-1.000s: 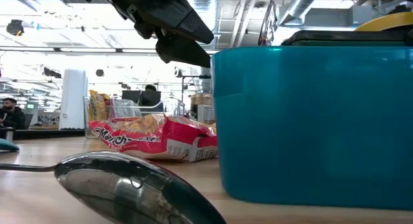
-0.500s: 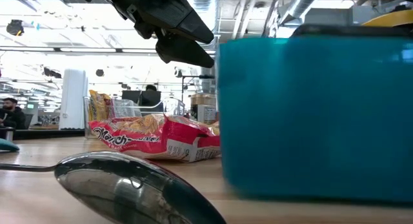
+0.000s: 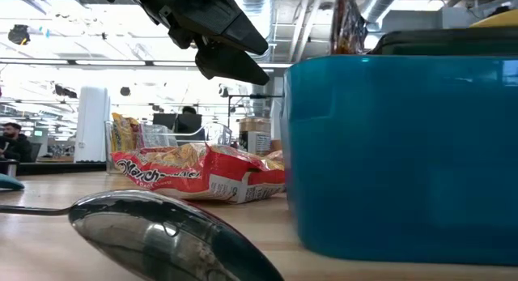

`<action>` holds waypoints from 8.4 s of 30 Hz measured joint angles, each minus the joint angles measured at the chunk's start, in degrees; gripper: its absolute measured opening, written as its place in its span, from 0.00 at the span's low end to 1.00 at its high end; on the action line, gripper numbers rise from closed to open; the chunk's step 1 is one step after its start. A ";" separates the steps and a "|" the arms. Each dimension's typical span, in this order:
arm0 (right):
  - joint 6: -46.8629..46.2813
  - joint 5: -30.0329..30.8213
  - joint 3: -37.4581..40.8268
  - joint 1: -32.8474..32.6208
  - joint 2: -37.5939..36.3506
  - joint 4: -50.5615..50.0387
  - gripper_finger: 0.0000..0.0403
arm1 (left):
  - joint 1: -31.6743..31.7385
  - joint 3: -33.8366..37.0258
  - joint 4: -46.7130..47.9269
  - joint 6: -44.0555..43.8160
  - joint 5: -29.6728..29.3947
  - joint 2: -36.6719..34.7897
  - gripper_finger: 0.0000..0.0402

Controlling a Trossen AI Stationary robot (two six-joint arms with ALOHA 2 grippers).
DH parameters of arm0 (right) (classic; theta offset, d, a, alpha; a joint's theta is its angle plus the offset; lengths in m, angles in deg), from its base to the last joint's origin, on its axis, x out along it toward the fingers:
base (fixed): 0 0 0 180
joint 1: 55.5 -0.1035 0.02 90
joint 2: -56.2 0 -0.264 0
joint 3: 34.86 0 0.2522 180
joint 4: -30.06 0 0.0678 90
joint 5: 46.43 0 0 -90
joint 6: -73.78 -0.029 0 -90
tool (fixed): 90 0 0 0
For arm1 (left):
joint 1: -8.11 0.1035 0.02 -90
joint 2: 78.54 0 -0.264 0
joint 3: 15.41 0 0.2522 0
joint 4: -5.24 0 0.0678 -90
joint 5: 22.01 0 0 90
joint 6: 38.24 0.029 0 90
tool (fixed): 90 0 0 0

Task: Pick & Place Food Item
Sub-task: Put the yellow seasoning bottle into the blue bin, then put the orange noodle pack into the transparent bin

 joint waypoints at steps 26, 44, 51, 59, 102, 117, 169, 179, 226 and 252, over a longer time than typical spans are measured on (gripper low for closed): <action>0.20 -0.85 -0.59 0.33 -12.45 -6.85 0.71 | 0.02 0.00 0.02 0.07 0.02 0.00 0.73; 0.37 -0.57 -0.64 0.31 -18.61 -10.76 0.71 | -0.29 -0.02 11.39 -9.73 -3.92 -6.10 0.73; 0.26 -0.52 -0.64 0.31 -18.61 -11.14 0.71 | -1.02 0.00 24.70 -21.12 -6.75 -6.78 0.73; 0.26 -0.48 -0.64 0.42 -18.61 -11.36 0.71 | -1.90 0.00 38.65 -28.73 -4.29 -6.78 0.73; 0.37 1.70 -0.64 0.81 -18.59 -11.29 0.71 | -2.41 15.16 26.51 -36.76 2.37 -22.21 0.73; 1.77 2.80 -0.64 3.06 -18.57 -10.94 0.71 | 0.11 36.99 -2.35 -58.76 4.90 -32.32 0.73; 3.26 2.80 -0.64 6.49 -18.57 -10.86 0.71 | -0.46 37.18 -28.18 -54.82 10.43 -8.74 0.40; 3.26 2.80 -0.64 6.47 -18.57 -10.85 0.71 | -0.45 37.18 -28.11 -53.38 10.16 -8.74 0.23; 3.23 3.02 -0.64 6.47 -18.57 -10.85 0.71 | -0.44 37.18 -27.89 -51.00 9.75 -8.79 0.00; 3.26 3.02 -0.63 6.78 -18.57 -10.89 0.71 | -0.44 37.14 -39.77 -45.99 9.35 -8.79 0.00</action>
